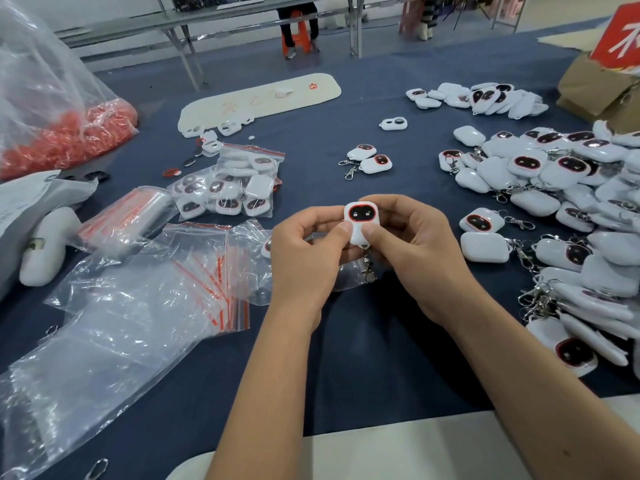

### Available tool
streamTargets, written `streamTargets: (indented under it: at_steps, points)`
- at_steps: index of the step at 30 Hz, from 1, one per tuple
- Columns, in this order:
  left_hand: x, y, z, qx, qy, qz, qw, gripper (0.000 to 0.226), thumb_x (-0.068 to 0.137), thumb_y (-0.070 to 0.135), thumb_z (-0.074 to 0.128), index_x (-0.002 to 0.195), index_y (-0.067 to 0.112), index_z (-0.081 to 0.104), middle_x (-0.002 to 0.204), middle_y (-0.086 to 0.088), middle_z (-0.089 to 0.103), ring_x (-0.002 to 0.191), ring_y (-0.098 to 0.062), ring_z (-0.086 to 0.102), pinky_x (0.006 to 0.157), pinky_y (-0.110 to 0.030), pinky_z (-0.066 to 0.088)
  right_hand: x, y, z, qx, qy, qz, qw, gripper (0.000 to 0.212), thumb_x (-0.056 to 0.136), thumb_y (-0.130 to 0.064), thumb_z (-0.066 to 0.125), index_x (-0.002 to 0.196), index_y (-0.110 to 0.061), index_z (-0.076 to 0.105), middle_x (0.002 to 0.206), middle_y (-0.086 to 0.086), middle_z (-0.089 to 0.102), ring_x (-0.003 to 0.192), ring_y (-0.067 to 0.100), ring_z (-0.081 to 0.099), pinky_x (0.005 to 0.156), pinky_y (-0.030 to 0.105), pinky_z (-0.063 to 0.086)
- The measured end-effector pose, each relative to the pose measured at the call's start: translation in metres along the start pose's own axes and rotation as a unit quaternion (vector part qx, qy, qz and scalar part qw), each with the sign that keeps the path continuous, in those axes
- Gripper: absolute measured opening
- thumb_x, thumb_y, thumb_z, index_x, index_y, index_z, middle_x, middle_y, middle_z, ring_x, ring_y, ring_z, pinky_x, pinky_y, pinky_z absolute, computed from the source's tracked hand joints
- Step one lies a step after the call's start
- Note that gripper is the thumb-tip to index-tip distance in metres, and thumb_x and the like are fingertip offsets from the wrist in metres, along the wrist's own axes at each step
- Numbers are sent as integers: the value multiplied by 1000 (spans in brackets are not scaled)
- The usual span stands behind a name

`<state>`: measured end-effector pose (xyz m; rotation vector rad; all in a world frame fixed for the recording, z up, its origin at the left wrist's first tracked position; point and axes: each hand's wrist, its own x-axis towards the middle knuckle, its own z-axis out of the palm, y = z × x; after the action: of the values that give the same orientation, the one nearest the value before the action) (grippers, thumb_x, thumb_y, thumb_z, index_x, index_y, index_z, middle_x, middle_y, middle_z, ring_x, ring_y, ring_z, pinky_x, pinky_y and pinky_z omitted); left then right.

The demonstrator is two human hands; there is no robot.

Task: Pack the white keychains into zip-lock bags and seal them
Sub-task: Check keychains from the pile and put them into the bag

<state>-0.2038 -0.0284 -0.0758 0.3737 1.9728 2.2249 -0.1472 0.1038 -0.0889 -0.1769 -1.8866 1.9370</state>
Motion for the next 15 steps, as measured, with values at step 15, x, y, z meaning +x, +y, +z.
streamTargets:
  at_steps: [15]
  points:
    - [1,-3,4,9,10,11,1000,12,92,0,72,101,6,77,88,-6,78,80,-20,78,68,-28,62,3,5,-2,23,21,5,1000,27,98,1,66,120,-14,72,93,0,79,80,8,72,68,18,54]
